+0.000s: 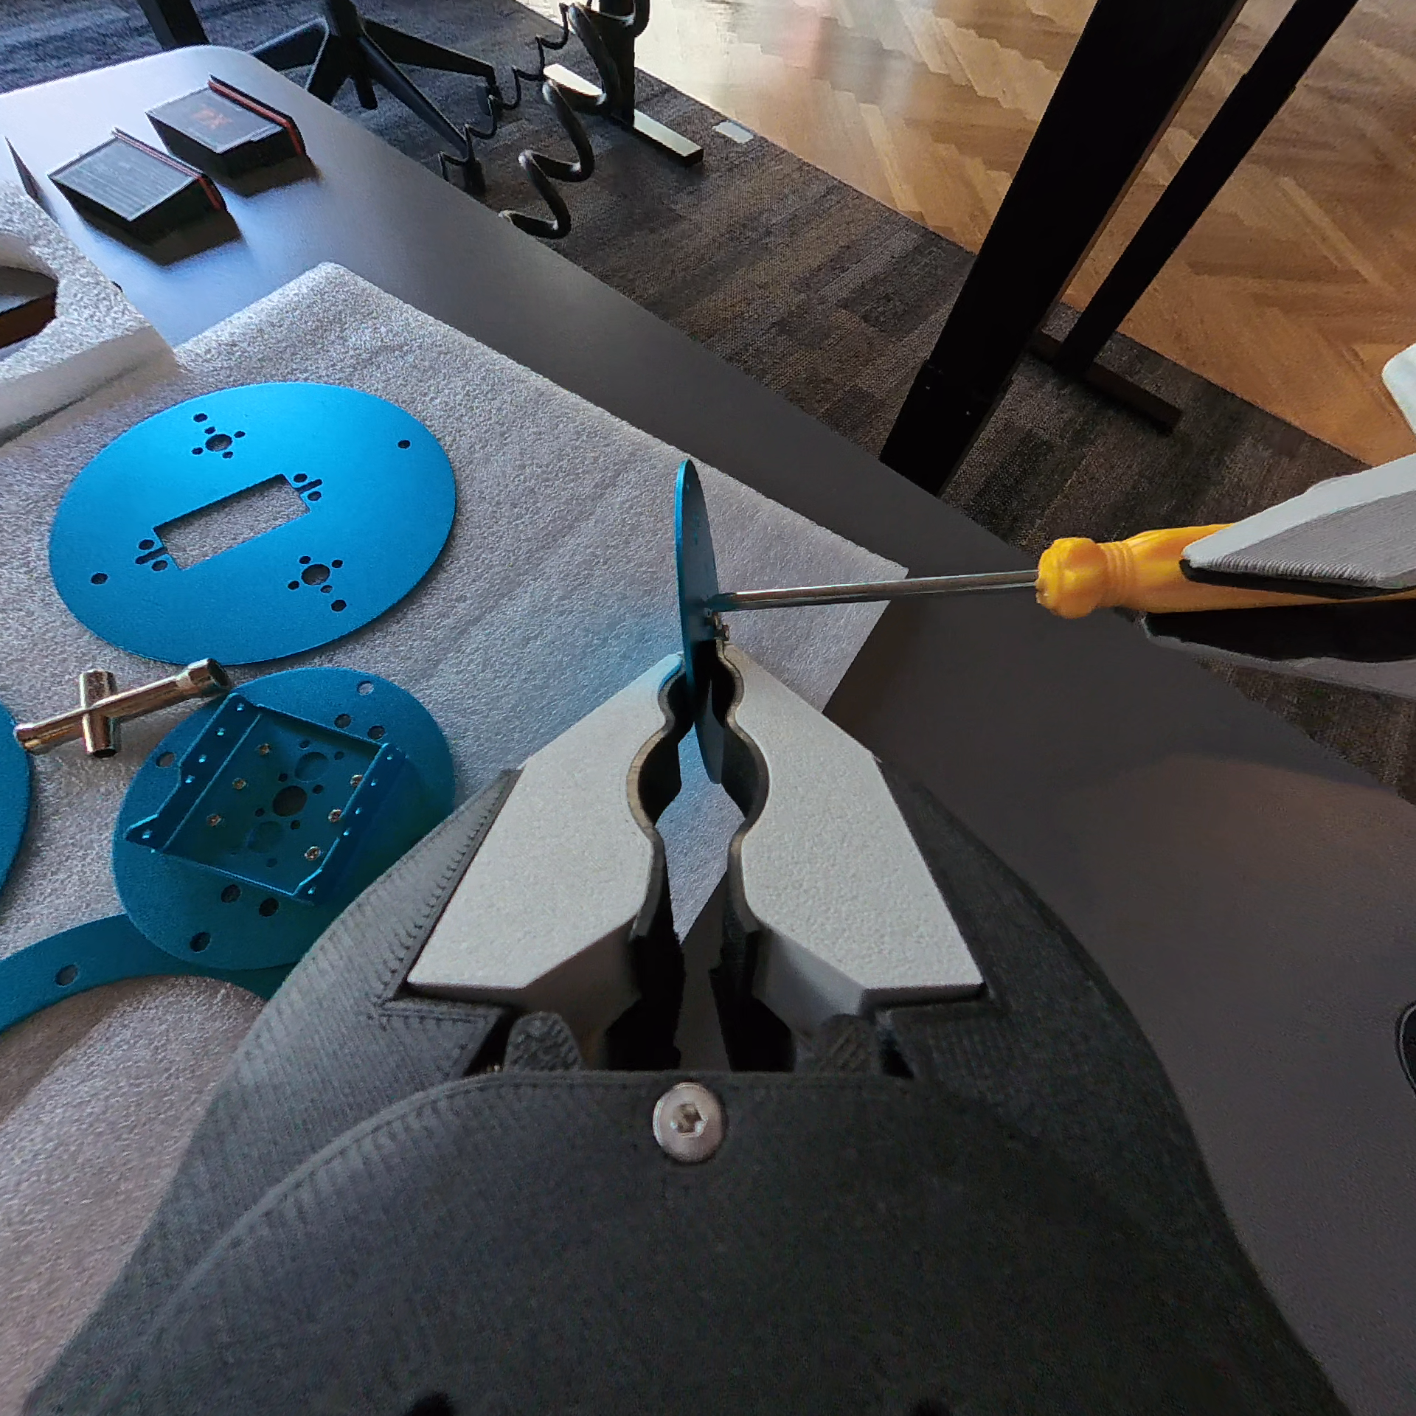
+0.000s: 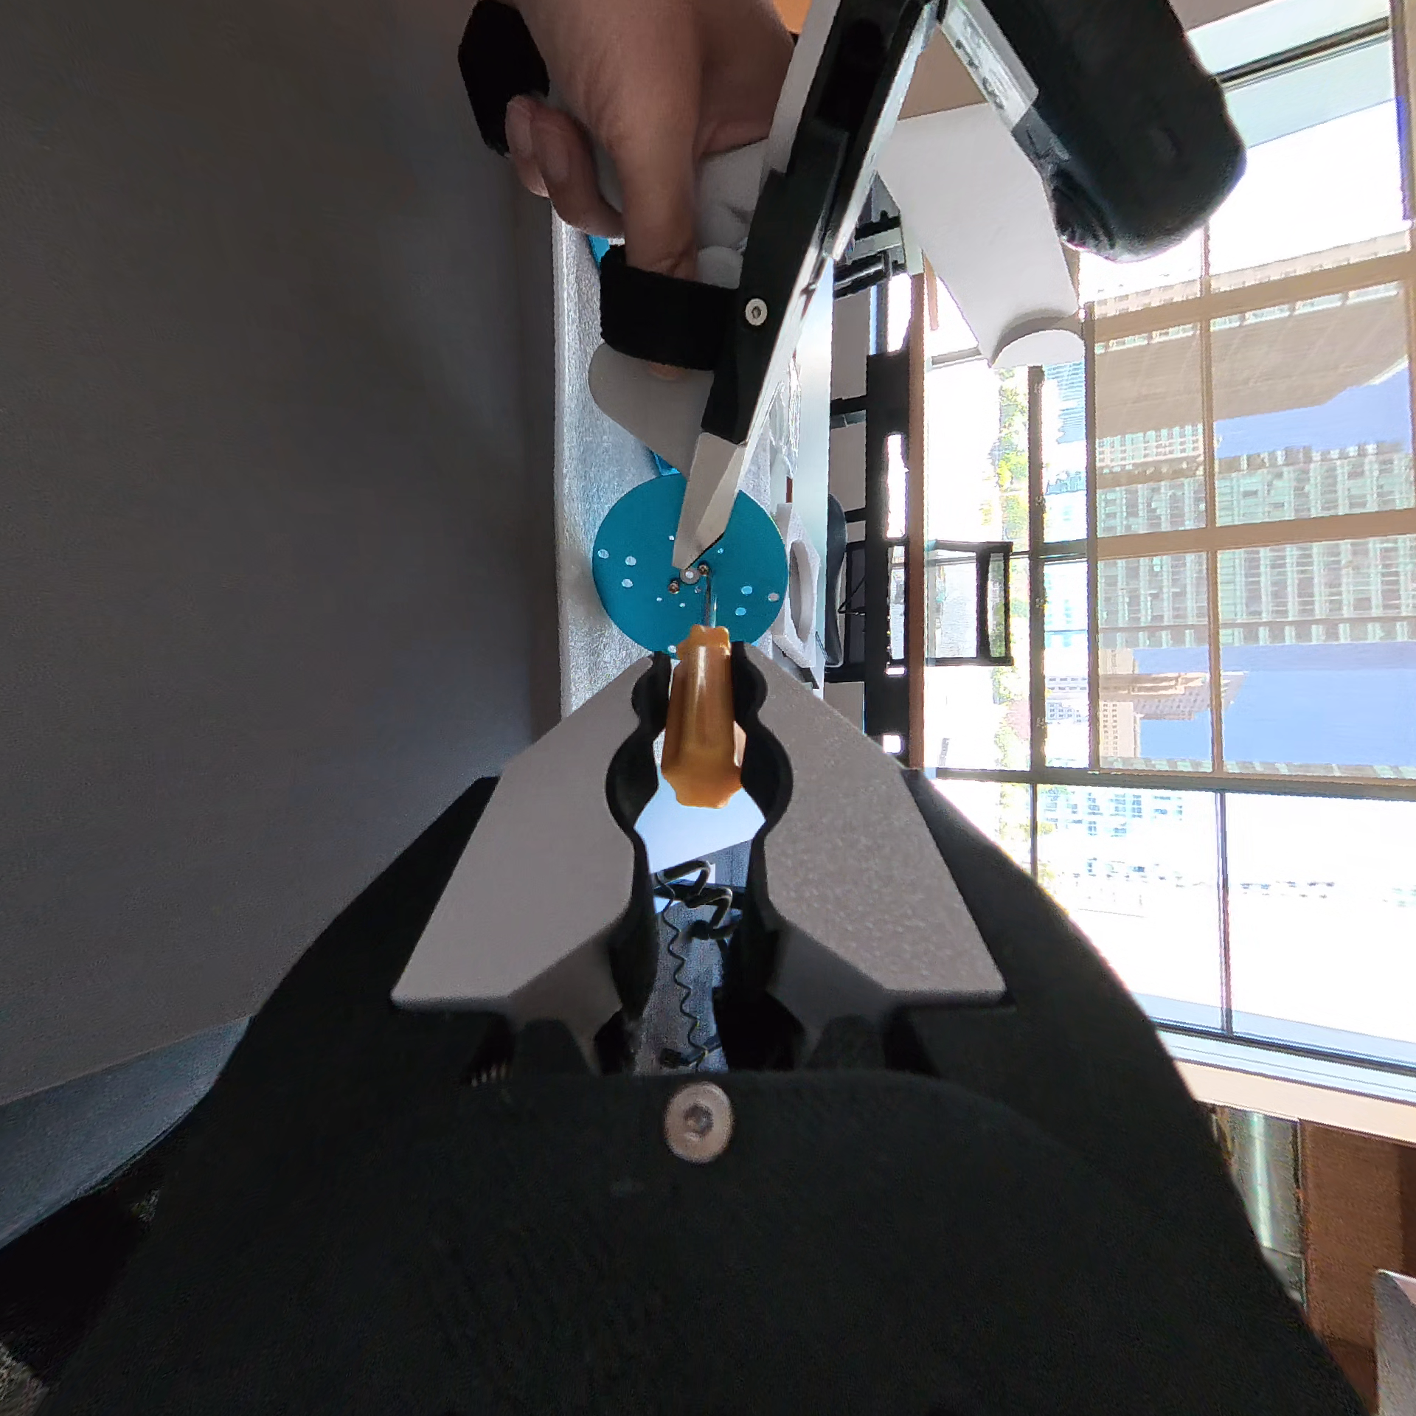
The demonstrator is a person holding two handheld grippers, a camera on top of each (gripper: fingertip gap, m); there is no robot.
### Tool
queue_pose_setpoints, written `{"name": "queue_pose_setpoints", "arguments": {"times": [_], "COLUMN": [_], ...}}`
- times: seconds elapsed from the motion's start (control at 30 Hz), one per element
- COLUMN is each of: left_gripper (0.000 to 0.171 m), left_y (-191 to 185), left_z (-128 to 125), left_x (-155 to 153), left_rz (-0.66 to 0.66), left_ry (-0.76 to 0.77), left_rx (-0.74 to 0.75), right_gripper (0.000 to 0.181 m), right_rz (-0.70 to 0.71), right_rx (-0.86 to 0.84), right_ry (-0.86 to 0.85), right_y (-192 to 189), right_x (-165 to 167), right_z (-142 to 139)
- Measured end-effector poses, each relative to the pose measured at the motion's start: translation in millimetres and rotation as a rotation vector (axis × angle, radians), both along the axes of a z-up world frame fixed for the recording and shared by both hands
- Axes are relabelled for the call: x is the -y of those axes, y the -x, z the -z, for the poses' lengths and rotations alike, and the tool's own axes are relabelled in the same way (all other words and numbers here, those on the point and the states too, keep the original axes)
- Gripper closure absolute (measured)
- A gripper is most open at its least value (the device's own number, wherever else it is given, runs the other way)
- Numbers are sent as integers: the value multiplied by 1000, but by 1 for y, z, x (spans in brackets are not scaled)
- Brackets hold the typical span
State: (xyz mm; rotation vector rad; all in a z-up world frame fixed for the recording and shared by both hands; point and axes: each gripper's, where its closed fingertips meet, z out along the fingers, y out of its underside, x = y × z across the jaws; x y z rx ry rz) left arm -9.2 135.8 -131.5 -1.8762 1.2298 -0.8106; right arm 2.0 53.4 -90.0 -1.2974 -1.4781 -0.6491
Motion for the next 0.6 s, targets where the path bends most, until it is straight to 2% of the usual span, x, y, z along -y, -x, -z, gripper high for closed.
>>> {"name": "queue_pose_setpoints", "arguments": {"times": [0.6], "left_gripper": [169], "left_y": [0], "left_z": [0], "left_x": [-1], "left_rz": [2], "left_ry": [0], "left_rx": [1], "right_gripper": [166], "right_rz": [-12], "right_rx": [13], "right_ry": [7], "right_y": [0], "right_x": [5], "right_z": [0]}}
